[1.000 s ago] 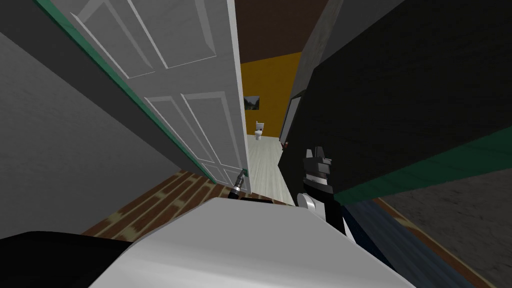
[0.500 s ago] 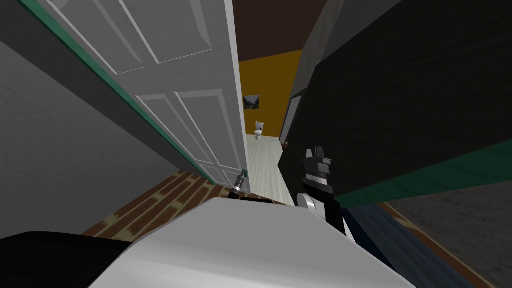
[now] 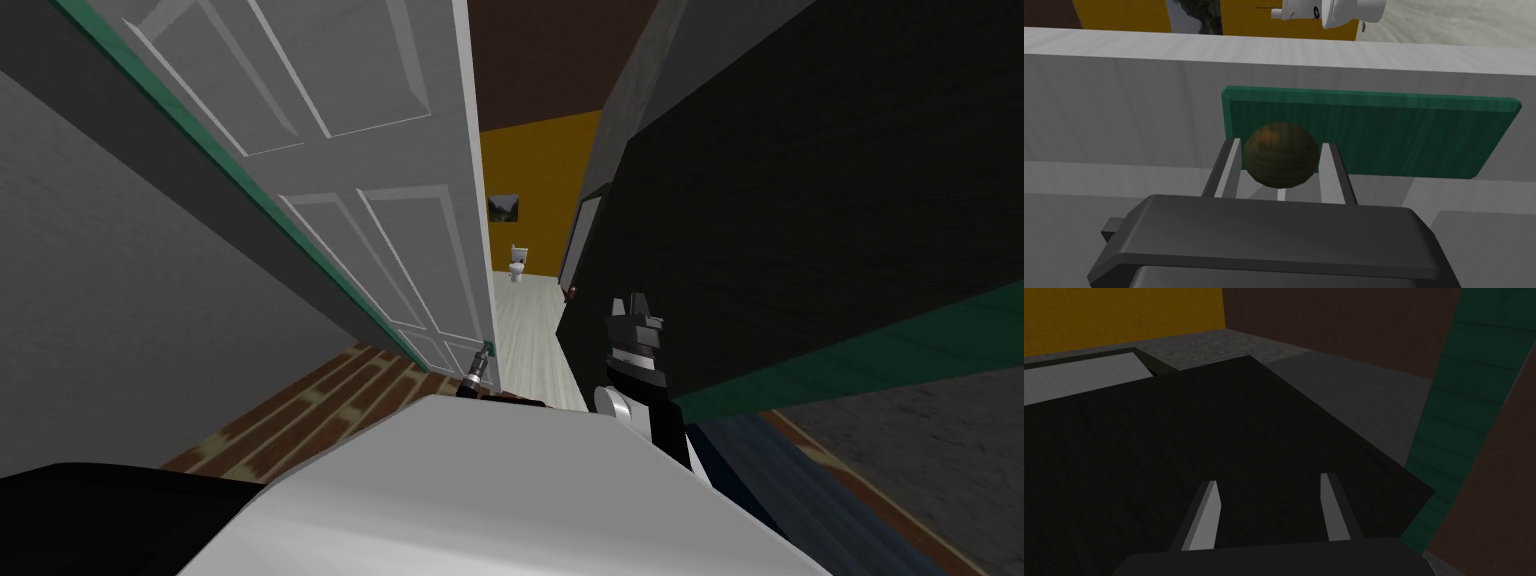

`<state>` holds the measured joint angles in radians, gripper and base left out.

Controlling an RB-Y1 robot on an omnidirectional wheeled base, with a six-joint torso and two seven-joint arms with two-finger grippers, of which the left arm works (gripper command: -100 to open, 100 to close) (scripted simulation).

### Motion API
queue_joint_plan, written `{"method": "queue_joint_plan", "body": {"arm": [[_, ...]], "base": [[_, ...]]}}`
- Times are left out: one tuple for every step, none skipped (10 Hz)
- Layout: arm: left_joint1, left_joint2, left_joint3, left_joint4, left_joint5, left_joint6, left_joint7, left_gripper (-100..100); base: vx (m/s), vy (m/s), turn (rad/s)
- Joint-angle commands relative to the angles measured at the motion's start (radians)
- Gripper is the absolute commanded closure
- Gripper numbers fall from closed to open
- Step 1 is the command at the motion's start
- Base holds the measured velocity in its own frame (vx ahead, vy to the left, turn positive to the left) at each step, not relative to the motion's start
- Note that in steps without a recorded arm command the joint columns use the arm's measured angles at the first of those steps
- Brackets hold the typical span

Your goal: Push the door open

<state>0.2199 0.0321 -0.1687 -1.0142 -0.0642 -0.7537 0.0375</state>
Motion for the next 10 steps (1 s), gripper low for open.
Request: {"method": "queue_joint_plan", "body": {"arm": [[-0.008,0.006,0.015,-0.005,0.006,-0.004,-0.003,100],[-0.011,0.008,0.024,-0.003,0.01,-0.003,-0.006,100],[-0.015,0.01,0.034,0.0,0.014,-0.002,-0.009,100],[-0.019,0.012,0.045,0.003,0.019,-0.001,-0.012,100],[-0.024,0.013,0.058,0.006,0.025,0.0,-0.016,100],[-0.029,0.014,0.071,0.01,0.031,0.002,-0.02,100],[-0.032,0.014,0.078,0.012,0.034,0.002,-0.022,100],[-0.037,0.014,0.092,0.016,0.04,0.004,-0.026,100],[-0.04,0.014,0.1,0.018,0.043,0.004,-0.028,100],[-0.043,0.014,0.108,0.02,0.047,0.005,-0.031,100]], "base": [[0.168,-0.052,0.036],[0.174,-0.031,0.014],[0.176,-0.055,0.028],[0.208,-0.092,0.053],[0.23,-0.097,0.092],[0.197,-0.083,0.082],[0.142,-0.075,0.026],[0.144,-0.071,0.051],[0.141,-0.069,0.064],[0.118,-0.052,0.065]]}}
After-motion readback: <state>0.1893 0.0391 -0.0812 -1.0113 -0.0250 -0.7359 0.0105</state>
